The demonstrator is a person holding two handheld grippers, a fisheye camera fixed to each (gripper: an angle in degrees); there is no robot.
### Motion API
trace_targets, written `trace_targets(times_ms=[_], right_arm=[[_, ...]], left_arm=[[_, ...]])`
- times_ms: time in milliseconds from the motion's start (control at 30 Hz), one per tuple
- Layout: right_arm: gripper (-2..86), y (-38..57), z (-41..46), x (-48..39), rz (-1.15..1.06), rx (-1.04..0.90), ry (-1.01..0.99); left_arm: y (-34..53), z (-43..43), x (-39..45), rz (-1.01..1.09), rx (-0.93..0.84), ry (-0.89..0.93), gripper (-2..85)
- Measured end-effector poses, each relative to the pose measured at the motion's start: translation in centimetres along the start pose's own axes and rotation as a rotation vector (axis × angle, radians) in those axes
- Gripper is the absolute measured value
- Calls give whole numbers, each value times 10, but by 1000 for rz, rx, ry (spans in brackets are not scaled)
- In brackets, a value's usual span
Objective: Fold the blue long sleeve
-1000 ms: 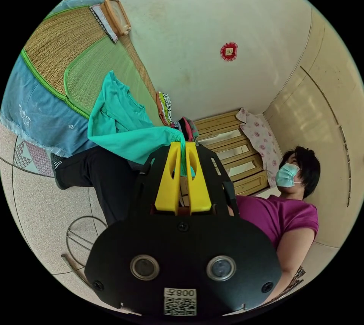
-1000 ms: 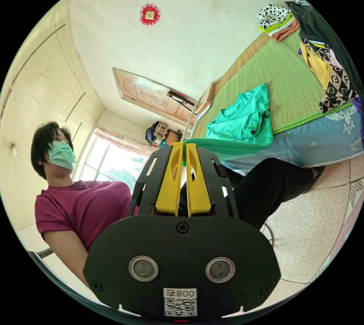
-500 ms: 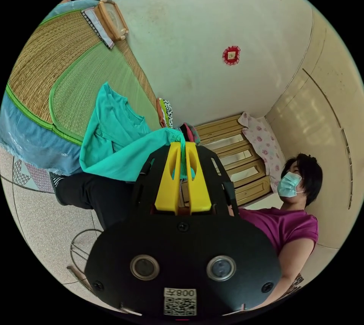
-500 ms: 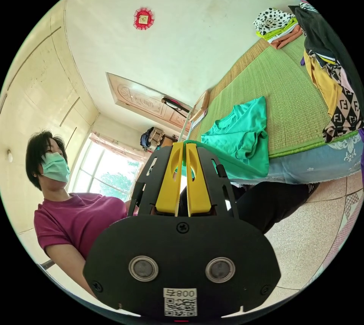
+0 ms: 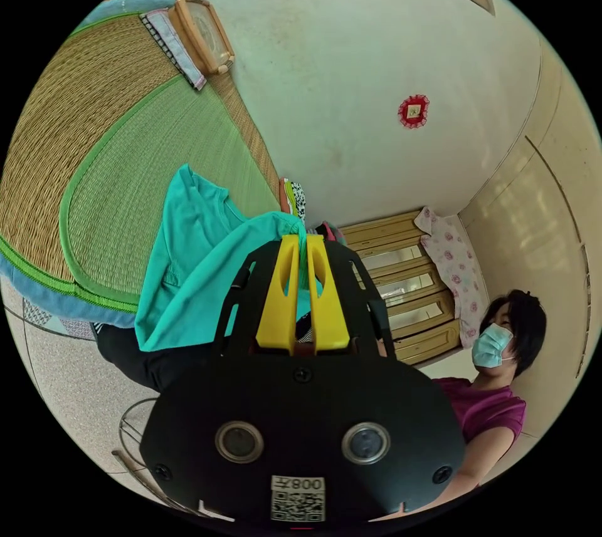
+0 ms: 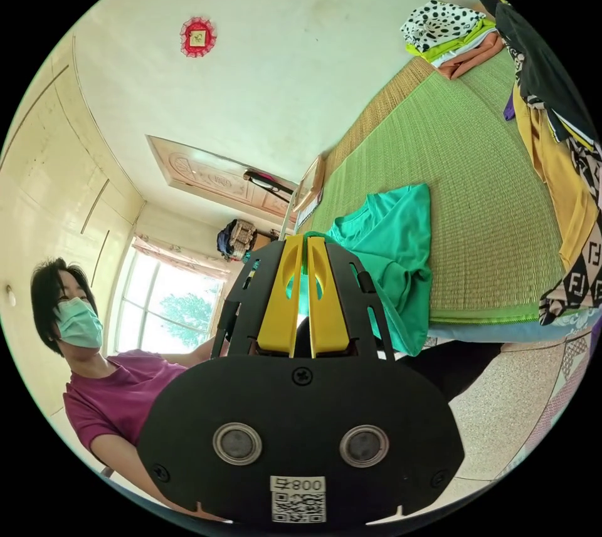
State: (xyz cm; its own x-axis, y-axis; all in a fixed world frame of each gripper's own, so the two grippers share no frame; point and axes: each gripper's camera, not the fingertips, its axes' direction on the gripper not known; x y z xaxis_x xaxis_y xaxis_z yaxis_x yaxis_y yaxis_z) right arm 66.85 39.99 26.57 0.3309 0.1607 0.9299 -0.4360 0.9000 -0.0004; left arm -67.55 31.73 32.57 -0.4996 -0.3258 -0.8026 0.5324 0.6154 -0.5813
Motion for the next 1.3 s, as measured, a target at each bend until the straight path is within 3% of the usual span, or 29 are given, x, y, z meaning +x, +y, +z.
trace_targets(times_ms=[767, 1300], right_arm=[[6, -206, 104, 133, 211, -93, 104], [8, -265, 144, 211, 344, -131, 111]], left_arm=[[-187, 108, -68, -151, 16, -157, 21], [-267, 161, -115, -256, 10, -253, 25]])
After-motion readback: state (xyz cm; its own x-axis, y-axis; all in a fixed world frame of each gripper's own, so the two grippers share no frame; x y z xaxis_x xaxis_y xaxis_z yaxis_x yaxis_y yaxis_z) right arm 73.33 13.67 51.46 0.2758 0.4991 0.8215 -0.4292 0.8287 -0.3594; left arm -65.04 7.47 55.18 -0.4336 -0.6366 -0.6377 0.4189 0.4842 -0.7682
